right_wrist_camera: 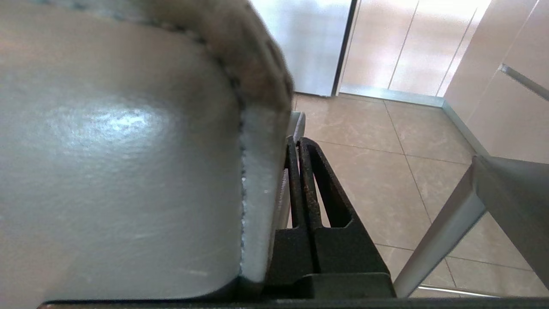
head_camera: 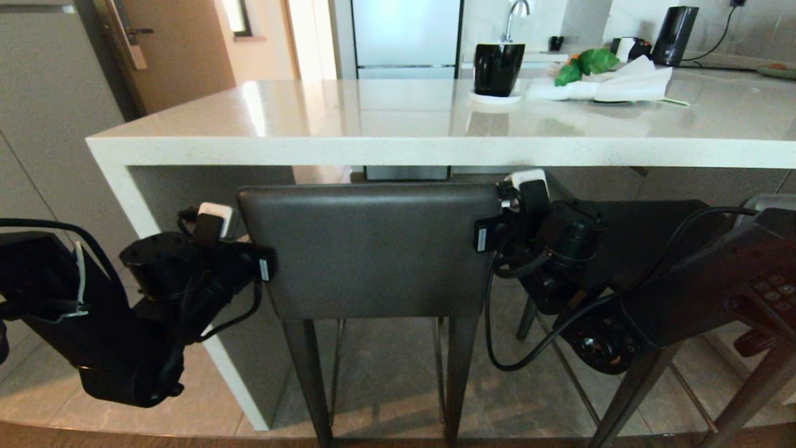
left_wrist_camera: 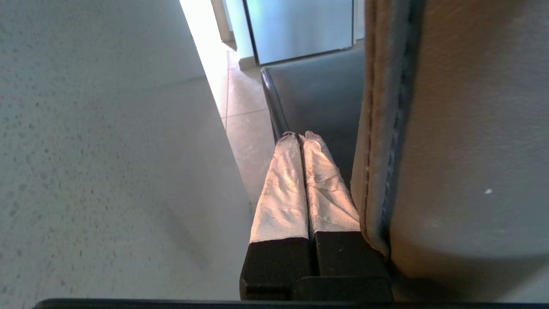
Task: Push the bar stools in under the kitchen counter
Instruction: Push the gray chair back under the dining table
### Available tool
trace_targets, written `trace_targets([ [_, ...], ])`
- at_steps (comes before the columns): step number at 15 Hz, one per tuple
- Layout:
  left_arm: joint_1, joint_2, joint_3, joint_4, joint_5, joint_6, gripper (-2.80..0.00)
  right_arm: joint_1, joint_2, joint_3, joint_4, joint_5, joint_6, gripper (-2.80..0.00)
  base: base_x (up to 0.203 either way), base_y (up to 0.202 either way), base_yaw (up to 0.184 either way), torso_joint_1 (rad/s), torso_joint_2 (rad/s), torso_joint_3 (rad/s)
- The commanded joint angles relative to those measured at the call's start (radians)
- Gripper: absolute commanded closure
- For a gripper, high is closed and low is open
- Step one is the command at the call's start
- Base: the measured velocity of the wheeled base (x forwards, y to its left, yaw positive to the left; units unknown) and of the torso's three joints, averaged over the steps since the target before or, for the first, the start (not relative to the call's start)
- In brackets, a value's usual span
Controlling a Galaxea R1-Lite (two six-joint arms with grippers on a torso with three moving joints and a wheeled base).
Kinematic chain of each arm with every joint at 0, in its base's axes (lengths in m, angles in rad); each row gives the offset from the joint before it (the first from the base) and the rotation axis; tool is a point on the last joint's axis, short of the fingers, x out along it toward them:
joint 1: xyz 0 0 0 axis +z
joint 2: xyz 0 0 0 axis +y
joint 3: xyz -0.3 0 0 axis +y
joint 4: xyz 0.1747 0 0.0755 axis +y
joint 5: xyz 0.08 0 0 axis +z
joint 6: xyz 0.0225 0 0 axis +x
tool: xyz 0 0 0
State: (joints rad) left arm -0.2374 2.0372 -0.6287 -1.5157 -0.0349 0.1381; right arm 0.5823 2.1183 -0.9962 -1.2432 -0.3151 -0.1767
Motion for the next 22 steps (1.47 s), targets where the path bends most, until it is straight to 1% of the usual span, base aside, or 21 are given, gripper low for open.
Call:
trace_targets([
  [1,0.0,-0.021,0.021,-0.006,-0.003,0.0,0.0,0.011,-0.017,0.018,-0.007,0.001,-0.001,0.0,0.0,0.0,0.0,0.0,0.0,0.0],
  [4,0.005,-0.044,0.046,-0.006,-0.002,-0.002,0.0,0.01,-0.037,0.043,-0.01,-0.001,-0.001,0.0,0.0,0.0,0.0,0.0,0.0,0.0],
  [6,0.032,-0.058,0.064,-0.006,-0.003,-0.005,0.0,0.002,-0.061,0.07,-0.011,0.0,-0.002,0.0,0.0,0.0,0.0,0.0,0.0,0.0],
  [10,0.103,-0.12,0.127,-0.006,-0.016,-0.008,0.0,-0.074,-0.144,0.129,-0.011,0.0,-0.001,0.0,0.0,0.0,0.0,0.0,0.0,0.0],
  [14,0.144,-0.164,0.17,-0.006,-0.017,-0.009,0.0,-0.134,-0.236,0.19,-0.01,0.001,0.0,0.0,0.0,0.0,0.0,0.0,0.0,0.0],
  [16,0.181,-0.21,0.235,-0.006,-0.04,-0.015,0.0,-0.162,-0.305,0.257,-0.01,0.005,0.001,0.0,0.0,0.0,0.0,0.0,0.0,0.0],
  [17,0.187,-0.242,0.266,-0.006,-0.051,-0.024,0.0,-0.171,-0.331,0.297,-0.01,0.007,0.008,0.0,0.0,0.0,0.0,0.0,0.0,0.0],
  [22,0.172,-0.394,0.404,-0.006,-0.057,-0.036,0.0,-0.149,-0.467,0.486,-0.012,0.001,0.023,0.0,0.0,0.0,0.0,0.0,0.0,0.0],
])
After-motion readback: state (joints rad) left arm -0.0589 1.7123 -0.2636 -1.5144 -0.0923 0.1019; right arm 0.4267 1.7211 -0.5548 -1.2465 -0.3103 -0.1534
